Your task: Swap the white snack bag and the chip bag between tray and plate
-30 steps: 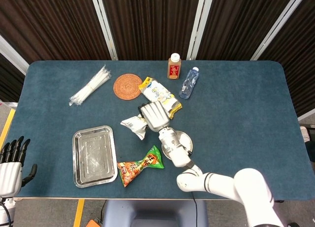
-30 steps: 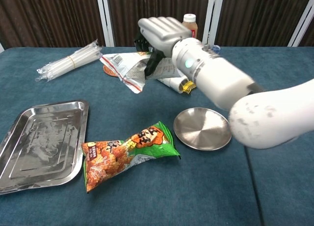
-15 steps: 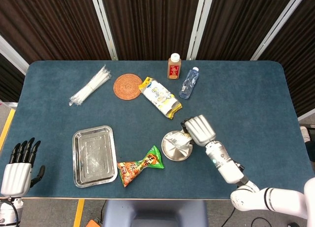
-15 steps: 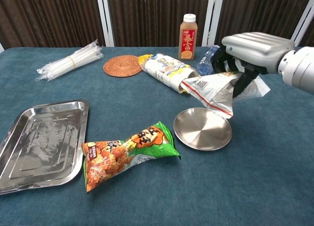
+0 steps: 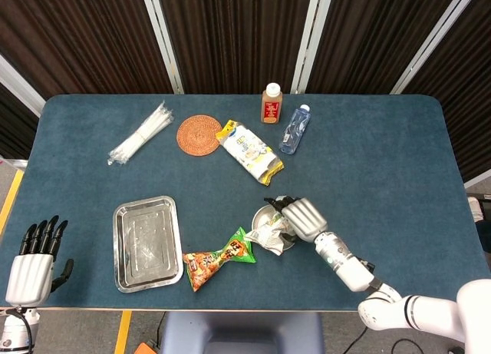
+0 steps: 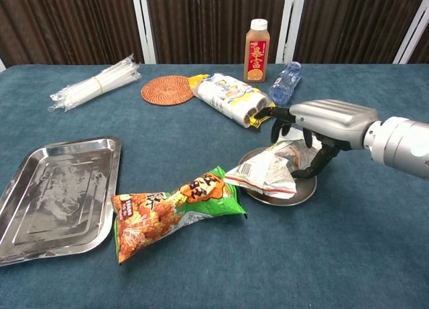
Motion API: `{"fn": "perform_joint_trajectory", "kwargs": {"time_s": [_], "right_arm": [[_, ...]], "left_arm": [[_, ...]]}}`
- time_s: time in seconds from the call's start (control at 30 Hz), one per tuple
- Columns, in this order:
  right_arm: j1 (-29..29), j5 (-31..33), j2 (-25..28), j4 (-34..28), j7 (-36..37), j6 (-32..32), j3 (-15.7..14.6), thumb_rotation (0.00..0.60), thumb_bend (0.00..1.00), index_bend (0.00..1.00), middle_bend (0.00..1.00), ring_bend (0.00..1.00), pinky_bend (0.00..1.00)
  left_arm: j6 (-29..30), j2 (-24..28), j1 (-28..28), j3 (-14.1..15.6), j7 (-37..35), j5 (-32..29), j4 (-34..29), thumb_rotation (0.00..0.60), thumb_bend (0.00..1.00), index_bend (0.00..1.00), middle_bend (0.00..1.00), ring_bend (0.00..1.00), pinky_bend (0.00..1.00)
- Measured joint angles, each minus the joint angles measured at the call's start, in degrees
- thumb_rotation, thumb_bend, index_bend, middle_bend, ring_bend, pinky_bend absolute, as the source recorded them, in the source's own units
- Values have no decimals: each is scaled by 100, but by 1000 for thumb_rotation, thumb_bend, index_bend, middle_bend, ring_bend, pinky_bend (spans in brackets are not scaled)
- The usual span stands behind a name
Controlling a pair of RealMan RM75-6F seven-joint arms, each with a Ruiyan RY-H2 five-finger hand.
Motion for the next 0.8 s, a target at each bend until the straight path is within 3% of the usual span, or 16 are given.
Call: {"fn": "perform_joint_trajectory", "kwargs": {"time_s": [0.2, 0.4, 0.57, 0.8], "right_arm": [[-44, -16, 289, -550, 53, -5, 56, 600, 68, 0, 124, 82, 228], [-378, -483, 1081, -1376, 708, 512, 37, 600, 44, 0, 67, 19, 164], [-928, -1089, 1774, -1714, 1184, 1265, -218, 600, 44, 0, 11, 0, 92], [-2101, -1600, 2006, -1490, 1306, 2564, -820, 600, 44, 0, 0, 0, 0]], "left_arm": [[-25, 34, -1, 48, -49, 44, -22, 600, 385, 0, 0, 0, 75], [-57, 93, -20, 121, -159, 148, -92, 600, 384, 0, 0, 0, 75], [-145, 202, -106, 283, -556, 440, -273, 600, 383, 0, 0, 0, 74], [-623, 398, -589, 627, -1420, 1339, -911, 600, 366, 0, 0, 0, 50]]}}
